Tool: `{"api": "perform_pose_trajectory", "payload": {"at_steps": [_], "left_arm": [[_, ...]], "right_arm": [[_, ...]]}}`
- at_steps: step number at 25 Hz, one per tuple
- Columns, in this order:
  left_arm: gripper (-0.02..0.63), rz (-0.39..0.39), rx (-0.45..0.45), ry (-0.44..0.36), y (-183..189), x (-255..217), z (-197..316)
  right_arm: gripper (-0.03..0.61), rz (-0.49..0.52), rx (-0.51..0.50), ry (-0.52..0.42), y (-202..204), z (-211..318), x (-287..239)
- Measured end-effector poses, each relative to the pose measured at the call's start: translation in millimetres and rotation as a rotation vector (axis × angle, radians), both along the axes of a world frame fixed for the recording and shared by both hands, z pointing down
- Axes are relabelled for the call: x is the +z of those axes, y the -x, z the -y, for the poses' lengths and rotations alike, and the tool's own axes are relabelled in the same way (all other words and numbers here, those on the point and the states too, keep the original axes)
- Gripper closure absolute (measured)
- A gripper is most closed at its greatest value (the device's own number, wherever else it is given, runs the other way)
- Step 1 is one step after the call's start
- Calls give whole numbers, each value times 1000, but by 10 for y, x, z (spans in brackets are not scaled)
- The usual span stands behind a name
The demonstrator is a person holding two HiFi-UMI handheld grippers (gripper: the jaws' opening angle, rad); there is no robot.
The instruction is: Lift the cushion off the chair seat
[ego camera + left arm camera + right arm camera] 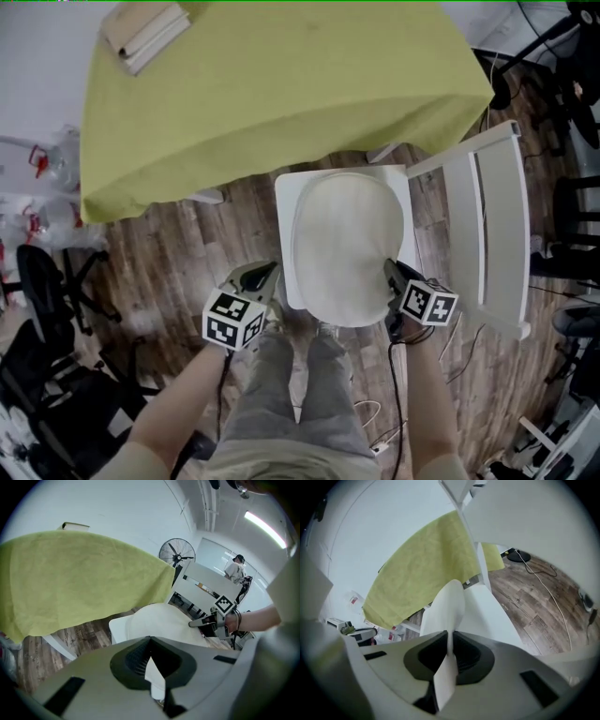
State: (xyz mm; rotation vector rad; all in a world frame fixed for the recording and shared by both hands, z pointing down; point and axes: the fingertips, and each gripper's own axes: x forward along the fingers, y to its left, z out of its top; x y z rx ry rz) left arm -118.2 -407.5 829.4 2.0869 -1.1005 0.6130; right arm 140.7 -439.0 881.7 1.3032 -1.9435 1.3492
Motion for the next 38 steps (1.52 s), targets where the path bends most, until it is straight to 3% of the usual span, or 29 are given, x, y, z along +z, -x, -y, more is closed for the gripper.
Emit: {"api": "perform_pose_trajectory", "payload": {"at_steps": [5,10,16,27,32,38], "left_arm": [[600,-6,-38,-30,171,-428,-58],[600,3,-41,-73,258,-924,-153],[600,22,-51,-145,400,-1653,-201],[600,39,-58,-336,553,-3102,-104],[600,64,-59,-462,618,-3885,-35],[600,48,-77,-592,690,-4705,-7]], "right_arm": [[526,-15,-33,-84,167,45,-662],[526,-91,-94,-175,252,136,-1383],[526,-112,-83,-285,292,230,-2425],[526,-91,-49,-584,382,342,-4559],[525,-54,-13,-736,421,328,-5547],[525,-60,3,-883,408,133,-6371]]}}
